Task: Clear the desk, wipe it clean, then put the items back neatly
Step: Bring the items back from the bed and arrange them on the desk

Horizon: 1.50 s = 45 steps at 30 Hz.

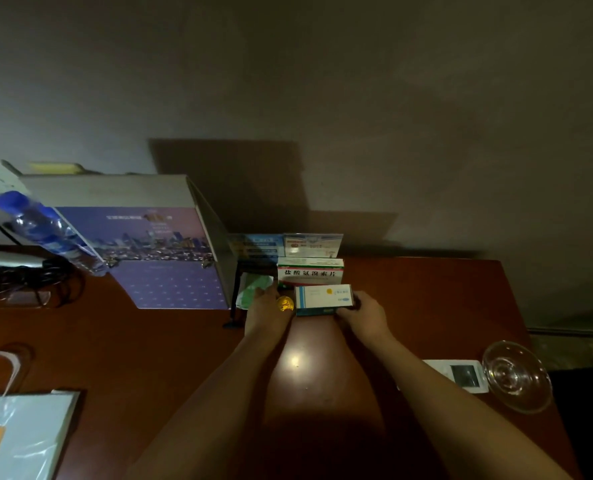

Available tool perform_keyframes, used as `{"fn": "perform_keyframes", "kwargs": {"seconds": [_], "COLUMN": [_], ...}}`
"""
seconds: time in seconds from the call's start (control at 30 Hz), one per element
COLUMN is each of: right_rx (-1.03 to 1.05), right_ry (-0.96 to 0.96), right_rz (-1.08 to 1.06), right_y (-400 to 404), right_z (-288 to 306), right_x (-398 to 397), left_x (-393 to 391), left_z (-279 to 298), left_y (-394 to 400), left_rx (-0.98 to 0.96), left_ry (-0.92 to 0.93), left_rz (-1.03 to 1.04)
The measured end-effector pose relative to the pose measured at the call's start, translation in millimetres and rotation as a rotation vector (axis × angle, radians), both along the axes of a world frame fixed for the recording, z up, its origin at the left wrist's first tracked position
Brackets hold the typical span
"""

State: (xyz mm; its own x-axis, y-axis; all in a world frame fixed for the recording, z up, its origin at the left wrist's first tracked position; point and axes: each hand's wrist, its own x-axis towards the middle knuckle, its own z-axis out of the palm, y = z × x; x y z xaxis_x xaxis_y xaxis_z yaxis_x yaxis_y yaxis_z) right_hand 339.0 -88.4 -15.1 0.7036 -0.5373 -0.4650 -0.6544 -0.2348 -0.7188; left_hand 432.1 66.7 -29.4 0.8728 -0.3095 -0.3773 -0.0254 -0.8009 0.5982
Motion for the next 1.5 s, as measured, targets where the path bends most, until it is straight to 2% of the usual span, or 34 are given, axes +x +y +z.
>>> {"fn": "perform_keyframes", "kwargs": {"seconds": [0.13,0.3,0.43,1.07,1.5], "right_rx": [-0.03,-0.072,-0.035,-0.059,-0.15], "right_ry": [0.003,0.032,0.011,0.017,0.05], "right_rz": [0.026,0.049,0.026,0.135,0.222], "right_y": [4,4,7,10,7], "right_z": [-2,-2,-1,-5,-2], "right_x": [2,4,6,20,24], "left_x": [-5,-8,-13,-15,-11], "left_z": [-2,-3,-1,-1,-3], "left_y": [2,6,13,15,15], "left_rx": [0.091,0.085,0.175,0.188,0.098], "left_ry": [-0.032,-0.017,-0.022,-0.041,-0.019], "left_rz": [-0.141,-0.14,-0.206,-0.205,-0.144]}}
